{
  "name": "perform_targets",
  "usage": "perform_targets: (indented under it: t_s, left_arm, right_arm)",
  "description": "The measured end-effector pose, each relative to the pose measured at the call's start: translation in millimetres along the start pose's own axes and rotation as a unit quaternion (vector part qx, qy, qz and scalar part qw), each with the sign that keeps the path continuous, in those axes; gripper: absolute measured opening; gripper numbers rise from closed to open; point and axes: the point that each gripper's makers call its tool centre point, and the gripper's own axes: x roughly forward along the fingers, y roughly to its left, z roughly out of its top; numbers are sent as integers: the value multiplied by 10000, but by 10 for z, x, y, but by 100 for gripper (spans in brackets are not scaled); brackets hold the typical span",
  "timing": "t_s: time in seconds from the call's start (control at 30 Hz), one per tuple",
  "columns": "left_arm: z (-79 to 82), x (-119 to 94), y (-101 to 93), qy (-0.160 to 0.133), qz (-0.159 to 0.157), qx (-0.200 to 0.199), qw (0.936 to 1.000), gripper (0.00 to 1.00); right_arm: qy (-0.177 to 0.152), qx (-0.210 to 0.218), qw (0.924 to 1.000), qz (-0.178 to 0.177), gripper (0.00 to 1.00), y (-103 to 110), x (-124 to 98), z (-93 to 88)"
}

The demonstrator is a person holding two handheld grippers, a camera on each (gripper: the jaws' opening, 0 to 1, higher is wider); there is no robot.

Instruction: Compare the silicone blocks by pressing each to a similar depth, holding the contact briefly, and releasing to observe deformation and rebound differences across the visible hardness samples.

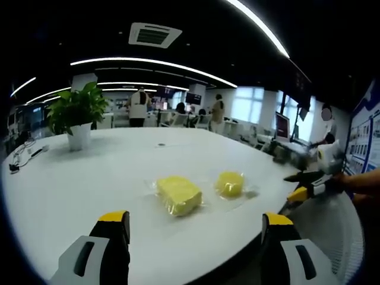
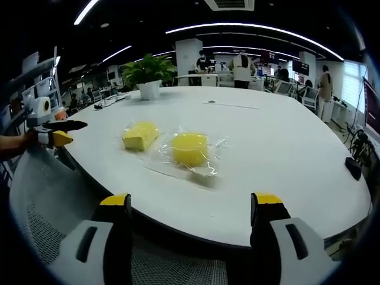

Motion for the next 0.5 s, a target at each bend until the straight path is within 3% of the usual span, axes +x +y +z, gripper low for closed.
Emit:
perform_targets:
  t_s: [0.5]
  left_arm:
    - [17, -13, -28, -51, -77, 72, 9999, 90]
  right_arm:
    - [-149, 17, 9999, -57, 76, -20, -14, 40]
